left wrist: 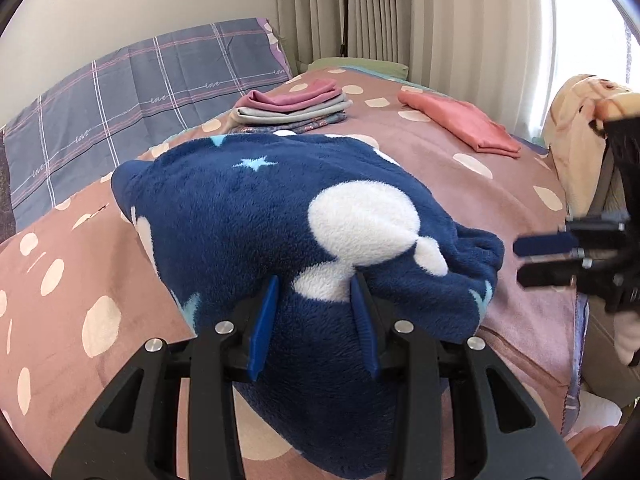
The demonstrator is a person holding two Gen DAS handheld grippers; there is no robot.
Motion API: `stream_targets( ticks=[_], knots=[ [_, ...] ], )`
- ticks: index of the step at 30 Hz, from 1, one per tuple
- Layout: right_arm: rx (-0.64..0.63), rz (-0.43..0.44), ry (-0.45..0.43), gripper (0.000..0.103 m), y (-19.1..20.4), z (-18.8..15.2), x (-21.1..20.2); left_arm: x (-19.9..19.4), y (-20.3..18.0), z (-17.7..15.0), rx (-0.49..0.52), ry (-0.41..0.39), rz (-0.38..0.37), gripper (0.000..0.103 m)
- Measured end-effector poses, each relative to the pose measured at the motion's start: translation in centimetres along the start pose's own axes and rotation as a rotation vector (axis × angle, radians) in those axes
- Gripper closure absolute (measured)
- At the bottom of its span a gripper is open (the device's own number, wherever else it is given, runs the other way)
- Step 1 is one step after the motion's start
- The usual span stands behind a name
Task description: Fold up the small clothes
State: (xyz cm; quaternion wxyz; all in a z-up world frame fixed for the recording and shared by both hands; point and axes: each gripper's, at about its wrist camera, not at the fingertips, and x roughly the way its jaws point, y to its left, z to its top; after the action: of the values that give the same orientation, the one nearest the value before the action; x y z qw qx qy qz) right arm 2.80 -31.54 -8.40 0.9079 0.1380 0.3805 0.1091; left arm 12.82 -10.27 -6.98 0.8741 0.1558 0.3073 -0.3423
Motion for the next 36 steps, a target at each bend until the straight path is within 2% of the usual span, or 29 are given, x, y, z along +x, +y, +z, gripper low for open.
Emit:
stream_targets(
  ticks=[4, 7, 13, 14, 16, 18, 20, 22, 23, 25, 27, 28, 29, 30, 31, 32, 34, 36],
  knots=[
    [0.031, 0.006, 0.005, 0.062, -0.3, -0.7, -0.1, -0.1, -0.2, 0.1, 0.005, 0.004, 0.019, 0.066],
    [0.006, -0.002, -0.031, 0.062, 0.1, -0.1, -0.5, -0.1, -0.7, 0.3, 0.019, 0.009, 0.044, 0.066],
    [-0.003, 0.061, -0.087, 0.062, 1.1, 1.4, 0.0, 0.0, -0.7, 0.4, 0.022, 0.013, 0.048, 0.066],
    [-0.007, 0.054, -0.077, 0.061, 1.1, 1.5, 0.7, 0.0, -0.6, 0.3, 0.019, 0.012, 0.044, 0.066],
    [-0.014, -0.020, 0.015, 0.062, 0.6, 1.2, 4.1, 0.0, -0.4, 0.2, 0.012, 0.007, 0.033, 0.066],
    [-0.045, -0.026, 0.011, 0.062, 0.5, 0.6, 5.8, 0.1, -0.6, 0.0, 0.015, -0.002, 0.033, 0.066],
    [-0.087, -0.069, 0.024, 0.062, 1.6, 0.9, 5.4, -0.2, -0.6, 0.1, 0.028, -0.003, 0.039, 0.066],
    [-0.117, -0.090, 0.027, 0.062, 2.2, 0.8, 5.1, -1.1, 0.1, 0.9, 0.011, -0.020, 0.015, 0.066],
    [-0.116, -0.084, 0.025, 0.062, 2.1, 0.7, 5.1, -1.7, 0.6, 1.5, -0.013, -0.040, -0.002, 0.071],
    [-0.097, -0.062, 0.025, 0.062, 1.8, 0.6, 4.9, -3.2, 2.2, 3.4, -0.080, -0.129, -0.020, 0.076],
    [-0.084, -0.055, 0.023, 0.062, 1.6, 0.6, 4.8, -3.3, 3.6, 4.9, -0.140, -0.157, -0.052, 0.076],
    [-0.078, -0.051, 0.020, 0.061, 1.6, 0.6, 4.7, -2.4, 4.0, 5.3, -0.158, -0.135, -0.073, 0.076],
    [-0.073, -0.045, 0.017, 0.060, 1.6, 0.5, 4.6, -0.4, 4.1, 5.4, -0.158, -0.060, -0.094, 0.076],
    [-0.057, -0.033, 0.013, 0.060, 1.4, 0.6, 4.2, 3.2, 3.7, 4.4, -0.123, 0.071, -0.075, 0.076],
    [-0.016, -0.006, 0.002, 0.059, 1.0, 0.7, 3.4, 4.6, 3.1, 3.5, -0.081, 0.069, -0.045, 0.076],
    [0.039, 0.021, -0.008, 0.057, 0.3, 0.7, 2.4, 4.7, 2.4, 2.9, -0.051, 0.029, -0.029, 0.079],
    [0.165, 0.070, -0.017, 0.039, -1.4, 0.4, 0.4, 4.4, 2.3, 3.3, -0.090, 0.041, -0.032, 0.079],
    [0.292, 0.103, -0.009, 0.025, -3.0, -0.3, -0.8, 4.2, 2.4, 3.2, -0.075, 0.040, -0.036, 0.079]
  ],
)
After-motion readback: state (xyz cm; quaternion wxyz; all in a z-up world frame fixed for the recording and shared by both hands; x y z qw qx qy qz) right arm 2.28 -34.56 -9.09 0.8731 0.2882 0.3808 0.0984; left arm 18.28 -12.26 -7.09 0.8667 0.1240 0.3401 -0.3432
